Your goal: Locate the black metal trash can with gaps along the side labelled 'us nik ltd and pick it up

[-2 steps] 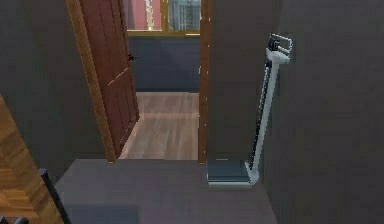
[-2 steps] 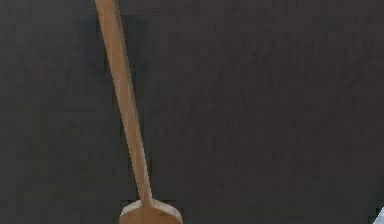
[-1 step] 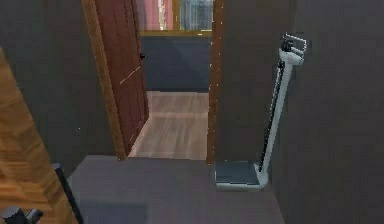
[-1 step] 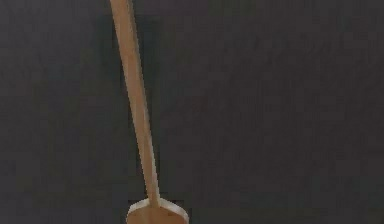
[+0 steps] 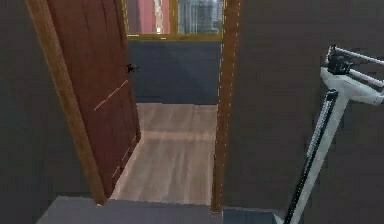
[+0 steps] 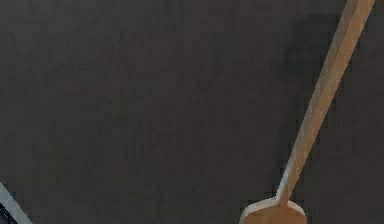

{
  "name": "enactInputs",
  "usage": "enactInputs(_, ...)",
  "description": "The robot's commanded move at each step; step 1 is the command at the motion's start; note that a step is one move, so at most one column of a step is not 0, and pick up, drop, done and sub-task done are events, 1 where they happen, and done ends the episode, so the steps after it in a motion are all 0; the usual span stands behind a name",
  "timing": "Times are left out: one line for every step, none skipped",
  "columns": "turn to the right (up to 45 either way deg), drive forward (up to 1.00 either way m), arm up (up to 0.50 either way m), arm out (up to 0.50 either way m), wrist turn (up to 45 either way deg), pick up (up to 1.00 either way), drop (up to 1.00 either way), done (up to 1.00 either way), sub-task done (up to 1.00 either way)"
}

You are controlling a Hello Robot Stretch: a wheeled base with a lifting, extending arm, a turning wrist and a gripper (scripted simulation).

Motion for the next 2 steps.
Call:
enactInputs(0.0,0.05,0.0,0.0,0.0,0.0,0.0,0.0,0.0)
enactInputs(-6.0,0.0,0.0,0.0,0.0,0.0,0.0,0.0,0.0)
